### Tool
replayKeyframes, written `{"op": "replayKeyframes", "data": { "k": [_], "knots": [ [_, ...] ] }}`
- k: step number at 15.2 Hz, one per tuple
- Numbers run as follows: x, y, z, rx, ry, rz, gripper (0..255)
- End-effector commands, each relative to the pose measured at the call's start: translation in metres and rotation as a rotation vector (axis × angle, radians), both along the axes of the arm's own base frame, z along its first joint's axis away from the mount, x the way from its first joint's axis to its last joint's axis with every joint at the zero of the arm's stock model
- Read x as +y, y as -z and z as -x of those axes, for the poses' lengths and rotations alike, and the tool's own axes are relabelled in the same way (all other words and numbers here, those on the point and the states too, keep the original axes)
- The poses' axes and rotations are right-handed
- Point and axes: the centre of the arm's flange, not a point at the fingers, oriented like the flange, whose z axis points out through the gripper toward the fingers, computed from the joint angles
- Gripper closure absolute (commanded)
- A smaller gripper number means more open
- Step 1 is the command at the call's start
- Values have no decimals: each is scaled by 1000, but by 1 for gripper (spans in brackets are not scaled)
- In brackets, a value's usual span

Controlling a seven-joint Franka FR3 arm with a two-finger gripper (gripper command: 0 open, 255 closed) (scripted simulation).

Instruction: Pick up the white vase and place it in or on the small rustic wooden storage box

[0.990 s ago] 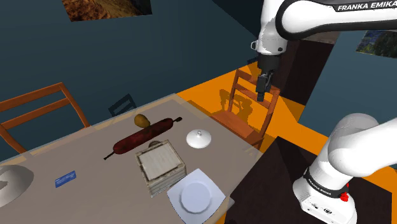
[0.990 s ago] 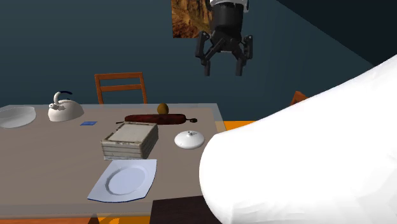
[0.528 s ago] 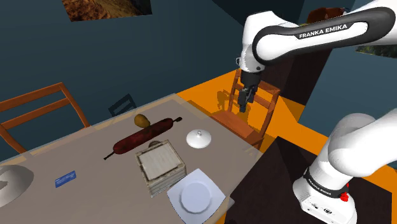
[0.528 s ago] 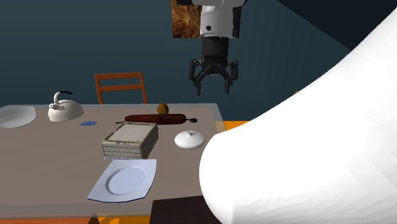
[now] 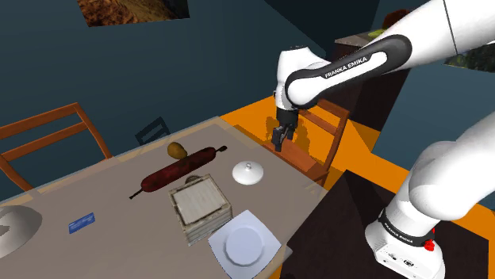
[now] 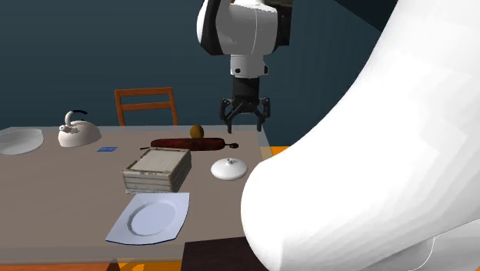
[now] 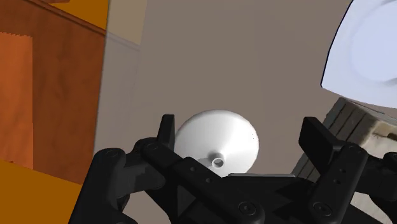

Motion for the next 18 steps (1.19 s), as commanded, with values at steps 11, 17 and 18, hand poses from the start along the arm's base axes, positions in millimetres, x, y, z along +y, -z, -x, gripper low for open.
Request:
{"op": "replayKeyframes", "data": {
  "k": [11, 17, 18],
  "knots": [
    [33, 110, -99, -63, 36, 7, 0],
    [43, 155, -133, -82, 48, 10, 0],
    [43, 160, -134, -82, 48, 10, 0]
  ]
}}
